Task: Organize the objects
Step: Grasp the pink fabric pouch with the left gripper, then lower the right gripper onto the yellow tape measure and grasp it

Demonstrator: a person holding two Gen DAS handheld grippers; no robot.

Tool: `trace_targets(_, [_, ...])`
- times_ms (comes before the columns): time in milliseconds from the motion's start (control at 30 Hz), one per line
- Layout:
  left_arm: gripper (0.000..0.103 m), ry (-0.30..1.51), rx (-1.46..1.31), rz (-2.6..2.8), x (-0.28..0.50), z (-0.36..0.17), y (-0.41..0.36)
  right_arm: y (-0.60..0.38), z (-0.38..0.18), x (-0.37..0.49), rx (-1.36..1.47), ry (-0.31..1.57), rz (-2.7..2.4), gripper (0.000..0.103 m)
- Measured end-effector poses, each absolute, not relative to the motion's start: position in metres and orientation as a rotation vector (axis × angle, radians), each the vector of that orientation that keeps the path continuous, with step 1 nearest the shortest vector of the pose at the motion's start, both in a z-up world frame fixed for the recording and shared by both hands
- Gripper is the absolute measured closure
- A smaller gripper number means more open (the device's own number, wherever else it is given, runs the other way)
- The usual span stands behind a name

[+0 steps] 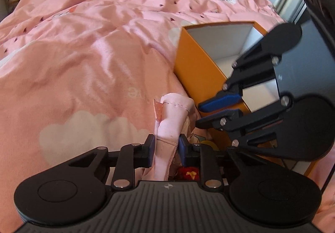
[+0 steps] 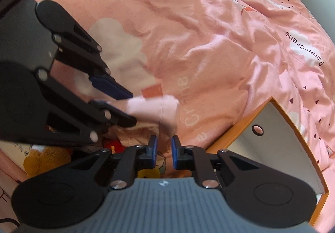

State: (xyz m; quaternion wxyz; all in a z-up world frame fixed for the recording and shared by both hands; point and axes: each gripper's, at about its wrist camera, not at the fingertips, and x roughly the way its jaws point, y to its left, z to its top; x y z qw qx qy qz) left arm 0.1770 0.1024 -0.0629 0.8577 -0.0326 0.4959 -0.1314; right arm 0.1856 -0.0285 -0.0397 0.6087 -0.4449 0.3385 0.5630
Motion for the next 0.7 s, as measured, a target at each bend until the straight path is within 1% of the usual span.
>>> trace_targets(67, [0.078, 1.019, -0.1, -0.248, 0.172, -0.051, 0.112, -0.03, -0.037, 0.181, -1.048, 0.766, 1.335, 0.085])
trace_targets(167, [0.078, 0.988, -0.12, -0.188, 0.162, -0.033, 0.123, -0.031, -0.036, 0.171, -1.11, 0.747, 1.39, 0.075])
trace_targets(233, [0.078, 0.967, -0.14, -0.161, 0.154, -0.022, 0.13, -0.03, -0.039, 0.165, -1.188, 0.738, 1.425, 0.065])
trace_targets(267, [0.078, 0.958, -0.147, -0.145, 0.151, -0.018, 0.132, -0.029, -0.041, 0.162, -1.233, 0.731, 1.438, 0.064])
trace_targets(367, [0.078, 0.967, -0.149, -0.087, 0.146, -0.014, 0.136, -0.026, -0.05, 0.155, -1.367, 0.703, 1.46, 0.062])
trace_targets(400, [0.078, 0.974, -0.143, -0.065, 0.145, -0.015, 0.136, -0.024, -0.054, 0.154, -1.408, 0.701, 1.469, 0.059])
trace_targets(433, [0.078, 0.983, -0.142, -0.049, 0.144, -0.017, 0.137, -0.023, -0.057, 0.152, -1.443, 0.696, 1.473, 0.053])
trace_targets(500, [0.078, 0.994, -0.165, -0.035, 0.143, -0.022, 0.141, -0.019, -0.066, 0.148, -1.525, 0.705, 1.484, 0.048])
trace_targets(633, [0.078, 0.998, -0.21, -0.001, 0.144, -0.029, 0.149, -0.012, -0.092, 0.141, -1.707, 0.786, 1.474, 0.048])
trace_targets(700, [0.078, 0.994, -0.229, -0.001, 0.144, -0.03, 0.152, -0.01, -0.103, 0.136, -1.785, 0.783, 1.466, 0.048])
